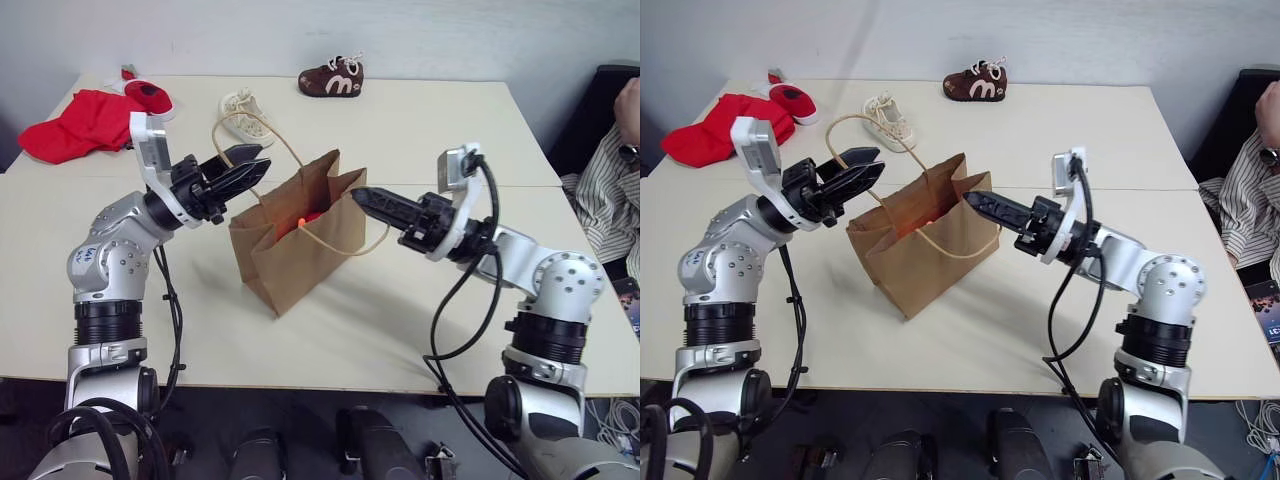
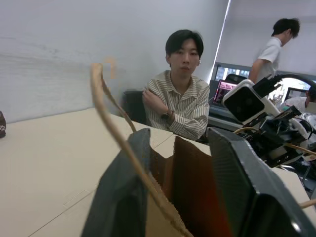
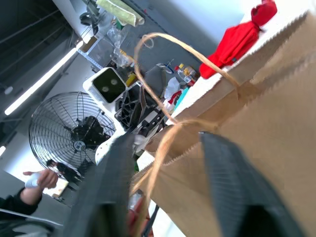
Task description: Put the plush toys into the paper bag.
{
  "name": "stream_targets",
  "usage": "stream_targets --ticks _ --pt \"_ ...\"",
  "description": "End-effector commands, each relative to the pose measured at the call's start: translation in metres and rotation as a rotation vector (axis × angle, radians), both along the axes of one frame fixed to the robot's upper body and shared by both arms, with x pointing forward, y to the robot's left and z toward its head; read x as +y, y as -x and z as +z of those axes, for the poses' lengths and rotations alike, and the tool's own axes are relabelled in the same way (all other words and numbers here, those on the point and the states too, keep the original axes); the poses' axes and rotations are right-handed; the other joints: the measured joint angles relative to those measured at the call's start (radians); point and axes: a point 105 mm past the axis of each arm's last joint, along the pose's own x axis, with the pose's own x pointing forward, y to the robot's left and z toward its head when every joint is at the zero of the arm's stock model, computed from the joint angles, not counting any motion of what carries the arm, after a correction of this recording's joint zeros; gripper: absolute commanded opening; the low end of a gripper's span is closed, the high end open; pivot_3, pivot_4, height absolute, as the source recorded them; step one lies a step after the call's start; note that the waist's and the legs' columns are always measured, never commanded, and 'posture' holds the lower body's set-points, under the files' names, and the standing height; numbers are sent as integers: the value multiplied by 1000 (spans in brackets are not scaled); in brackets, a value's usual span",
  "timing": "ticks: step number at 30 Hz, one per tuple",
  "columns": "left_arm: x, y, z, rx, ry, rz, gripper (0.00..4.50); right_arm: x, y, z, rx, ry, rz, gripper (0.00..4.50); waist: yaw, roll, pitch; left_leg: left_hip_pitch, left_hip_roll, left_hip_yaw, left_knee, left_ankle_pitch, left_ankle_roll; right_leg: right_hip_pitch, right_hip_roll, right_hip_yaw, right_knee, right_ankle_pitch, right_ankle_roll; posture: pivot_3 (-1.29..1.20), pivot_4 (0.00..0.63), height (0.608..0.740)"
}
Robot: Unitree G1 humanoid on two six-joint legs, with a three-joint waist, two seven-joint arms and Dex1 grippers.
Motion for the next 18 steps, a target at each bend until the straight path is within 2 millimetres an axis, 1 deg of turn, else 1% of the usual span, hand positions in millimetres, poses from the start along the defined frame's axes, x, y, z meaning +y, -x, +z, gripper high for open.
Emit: stream_targets --ticks 1,2,4,5,6,7,8,9,10,11,13,16,18 --pt "26 16 11 -46 -74 46 3140 -29 26 18 -55 -26 90 3452 -4 0 0 0 0 0 -1 0 0 0 0 0 0 0 0 0 150 740" --pt "30 17 8 -54 -104 66 3476 -35 28 18 -50 -21 93 3848 -6 0 0 0 0 0 -1 0 0 0 0 0 0 0 0 0 150 740" --pt "40 22 9 -54 -118 94 4109 -45 30 14 -45 4 77 4488 -6 0 0 1 0 0 -2 0 0 0 0 0 -3 0 0 0 150 740" --pt "47 23 9 -72 -135 128 4432 -50 31 9 -43 27 62 4500 -6 0 0 1 0 0 -3 0 0 0 0 0 -3 0 0 0 150 740" --pt "53 26 7 -66 -153 143 4475 -54 30 1 -44 63 33 4500 -5 0 0 1 1 0 -2 0 0 0 0 0 -3 0 0 0 150 740" --pt "60 29 2 -46 -185 152 4475 -56 26 -13 -60 131 -15 4500 -4 0 0 1 0 0 -2 0 0 0 0 0 -3 0 0 0 150 740" --pt "67 33 -8 -22 -239 163 4475 -54 26 -31 -88 236 -36 4500 -4 0 0 0 0 0 -2 0 1 0 0 0 -3 0 0 0 150 740" --pt "74 39 -22 18 -306 167 4475 -48 27 -51 -153 366 -33 4500 -7 0 0 0 0 0 -2 -1 1 0 0 0 -4 0 0 0 150 740" --pt "78 44 -37 55 -376 164 4475 -41 29 -68 -234 461 -13 4500 -11 0 0 1 0 1 -4 -1 1 0 1 1 -6 0 0 0 150 740" --pt "79 52 -51 89 -421 147 4494 -31 30 -84 -304 532 6 4319 -15 0 0 1 0 1 -7 -1 1 0 1 1 -7 0 0 0 150 740" --pt "75 64 -63 125 -427 115 4500 -14 32 -98 -433 562 34 3899 -15 0 0 3 0 2 -11 -1 1 1 1 2 -9 0 0 0 150 740" --pt "57 73 -66 96 -362 107 4500 19 28 -108 -564 533 42 2816 -8 0 1 2 0 2 -10 -1 0 0 1 2 -9 0 1 0 150 740" --pt "44 73 -66 71 -321 120 4500 35 23 -107 -636 510 22 2107 1 -1 0 2 0 1 -7 -1 1 1 0 1 -8 1 1 0 150 740"
